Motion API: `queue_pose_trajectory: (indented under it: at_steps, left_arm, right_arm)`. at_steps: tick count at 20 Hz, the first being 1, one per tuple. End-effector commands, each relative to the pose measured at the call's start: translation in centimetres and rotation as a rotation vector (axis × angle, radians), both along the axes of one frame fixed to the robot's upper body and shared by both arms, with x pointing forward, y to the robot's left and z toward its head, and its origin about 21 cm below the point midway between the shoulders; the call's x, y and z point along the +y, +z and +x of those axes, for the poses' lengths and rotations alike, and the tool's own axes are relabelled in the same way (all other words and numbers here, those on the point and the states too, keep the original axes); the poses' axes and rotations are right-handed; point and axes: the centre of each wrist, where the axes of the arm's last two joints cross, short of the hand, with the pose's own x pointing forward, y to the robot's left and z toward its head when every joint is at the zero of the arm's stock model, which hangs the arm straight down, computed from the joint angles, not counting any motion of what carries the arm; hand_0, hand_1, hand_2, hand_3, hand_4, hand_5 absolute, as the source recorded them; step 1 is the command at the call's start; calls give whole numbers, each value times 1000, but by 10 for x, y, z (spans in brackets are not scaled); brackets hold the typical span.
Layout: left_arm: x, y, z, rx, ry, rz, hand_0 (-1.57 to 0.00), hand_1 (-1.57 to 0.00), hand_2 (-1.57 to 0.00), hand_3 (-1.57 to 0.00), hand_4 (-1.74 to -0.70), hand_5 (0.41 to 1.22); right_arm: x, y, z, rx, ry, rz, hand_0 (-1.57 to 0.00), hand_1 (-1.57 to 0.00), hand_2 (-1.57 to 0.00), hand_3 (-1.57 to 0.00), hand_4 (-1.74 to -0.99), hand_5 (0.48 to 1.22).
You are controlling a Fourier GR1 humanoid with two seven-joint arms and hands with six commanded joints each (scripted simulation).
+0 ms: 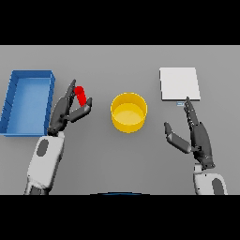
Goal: Pick up the red beaker and tilt it to pour out 1 green nut into yellow bowl. Pick up the yellow bowl and place it on the metallic measuring scale.
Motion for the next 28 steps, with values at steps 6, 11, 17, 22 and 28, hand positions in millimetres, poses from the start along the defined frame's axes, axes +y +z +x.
queue_pose_trajectory:
  at_steps: [6,11,17,22,28]
  left_arm:
    - [-8,1,22,-6,-18,13,1,1,1,1,-1311,703]
    - [-8,1,33,-21,-38,14,1,1,1,1,-1343,725]
    - [-24,-5,39,-24,22,-22,-681,-701,-715,-706,-1441,949]
    - [-30,-8,42,-67,28,9,-1279,-1286,-1290,-1288,-1447,1132]
    - [-34,3,43,-151,40,-24,-1495,-1496,-1497,-1497,-1664,1108]
  right_arm:
    - [1,-1,0,-5,0,19,1,1,1,1,-1329,684]
    - [0,5,4,-1,-9,10,1,1,1,1,-1305,681]
    - [-1,5,2,-7,-1,-1,1,1,1,1,-1285,683]
    - [-1,1,1,-9,6,8,1,1,1,1,-1293,682]
    - [3,4,9,-23,21,-13,1,1,1,1,-1274,674]
